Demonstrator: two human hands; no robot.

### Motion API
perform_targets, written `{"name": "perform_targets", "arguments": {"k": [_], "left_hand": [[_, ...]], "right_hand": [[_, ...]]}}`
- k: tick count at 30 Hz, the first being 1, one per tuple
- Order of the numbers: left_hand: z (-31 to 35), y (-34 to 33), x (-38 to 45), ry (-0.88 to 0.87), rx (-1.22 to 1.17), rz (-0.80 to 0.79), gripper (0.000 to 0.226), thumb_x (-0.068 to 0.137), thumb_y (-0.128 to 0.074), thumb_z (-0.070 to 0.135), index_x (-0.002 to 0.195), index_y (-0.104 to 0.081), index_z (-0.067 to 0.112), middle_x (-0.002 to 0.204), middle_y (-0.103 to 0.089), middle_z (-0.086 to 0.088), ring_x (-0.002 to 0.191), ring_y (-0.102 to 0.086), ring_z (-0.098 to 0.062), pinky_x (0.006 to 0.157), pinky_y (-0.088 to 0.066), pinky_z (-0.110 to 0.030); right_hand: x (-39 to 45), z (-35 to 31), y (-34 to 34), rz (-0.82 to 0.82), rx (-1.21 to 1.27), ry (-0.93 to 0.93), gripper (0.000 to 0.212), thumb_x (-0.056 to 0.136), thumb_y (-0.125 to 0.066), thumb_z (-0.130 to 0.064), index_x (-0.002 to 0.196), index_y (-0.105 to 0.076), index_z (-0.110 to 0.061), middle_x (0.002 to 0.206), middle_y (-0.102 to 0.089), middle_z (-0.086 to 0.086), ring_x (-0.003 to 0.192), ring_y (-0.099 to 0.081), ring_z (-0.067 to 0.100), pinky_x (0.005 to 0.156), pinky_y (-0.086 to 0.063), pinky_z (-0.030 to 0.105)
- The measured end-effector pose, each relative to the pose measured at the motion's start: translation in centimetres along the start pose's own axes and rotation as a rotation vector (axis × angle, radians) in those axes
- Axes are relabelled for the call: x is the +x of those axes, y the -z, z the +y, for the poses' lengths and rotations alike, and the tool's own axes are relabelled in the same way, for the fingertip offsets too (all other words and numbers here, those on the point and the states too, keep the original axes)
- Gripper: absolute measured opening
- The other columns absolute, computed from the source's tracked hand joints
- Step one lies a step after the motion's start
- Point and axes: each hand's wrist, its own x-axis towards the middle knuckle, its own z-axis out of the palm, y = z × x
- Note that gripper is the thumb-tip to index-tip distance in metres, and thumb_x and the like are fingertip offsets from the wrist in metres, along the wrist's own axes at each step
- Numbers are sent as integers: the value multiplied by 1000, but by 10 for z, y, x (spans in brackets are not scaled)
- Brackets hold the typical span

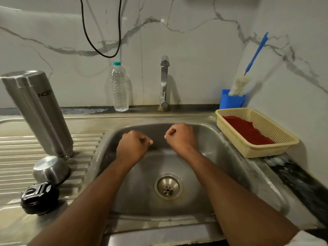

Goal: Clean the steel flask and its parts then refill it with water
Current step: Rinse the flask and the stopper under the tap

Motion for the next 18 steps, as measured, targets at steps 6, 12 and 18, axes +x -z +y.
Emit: {"name": "perform_targets", "arguments": {"k": [6, 12, 18], "left_hand": [[-5, -4, 3, -26, -33, -33, 14, 85, -86, 32, 98, -83, 27, 92, -79, 9, 88, -72, -7, 90, -62, -38], [-7, -9, 7, -26, -42, -118, 47, 84, -88, 26, 127, -73, 17, 105, -77, 3, 97, -72, -11, 99, -57, -37], [-10, -8, 6, -51, 7, -123, 54, 84, -87, 29, 134, -69, 17, 112, -77, -1, 101, -71, -16, 98, -55, -36]], "right_hand": [[-2, 0, 0, -68, -43, 2, 17, 82, -86, -22, 70, -75, -26, 79, -75, -11, 75, -70, 7, 70, -62, 30], [-2, 1, 1, -86, -64, 3, 16, 83, -85, -21, 71, -75, -25, 78, -75, -11, 77, -71, 8, 71, -63, 31], [0, -9, 29, 67, 6, 50, 8, 86, -80, -22, 78, -79, -25, 83, -77, -10, 75, -68, 7, 57, -51, 21]]}}
